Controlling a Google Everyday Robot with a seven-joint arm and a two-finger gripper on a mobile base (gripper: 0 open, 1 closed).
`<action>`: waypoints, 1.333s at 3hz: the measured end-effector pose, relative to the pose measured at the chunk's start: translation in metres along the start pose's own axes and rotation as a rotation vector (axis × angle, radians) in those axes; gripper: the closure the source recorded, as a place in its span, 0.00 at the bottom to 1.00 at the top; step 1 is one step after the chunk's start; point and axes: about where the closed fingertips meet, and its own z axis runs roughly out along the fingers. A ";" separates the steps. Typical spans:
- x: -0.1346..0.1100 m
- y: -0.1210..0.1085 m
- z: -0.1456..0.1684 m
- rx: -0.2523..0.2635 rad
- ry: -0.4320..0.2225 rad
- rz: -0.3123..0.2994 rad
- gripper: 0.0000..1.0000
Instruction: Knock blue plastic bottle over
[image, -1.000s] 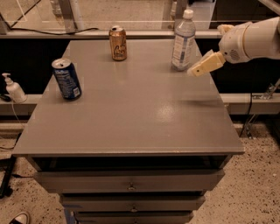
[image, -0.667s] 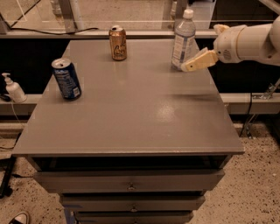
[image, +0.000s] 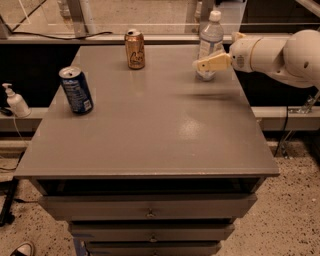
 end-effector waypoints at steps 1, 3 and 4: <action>0.003 -0.004 0.024 -0.005 -0.049 0.076 0.00; 0.003 0.003 0.041 -0.052 -0.095 0.168 0.48; -0.008 0.014 0.035 -0.087 -0.122 0.180 0.72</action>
Offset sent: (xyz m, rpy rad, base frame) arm 0.0406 0.0240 -0.0141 0.2239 0.0418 0.0074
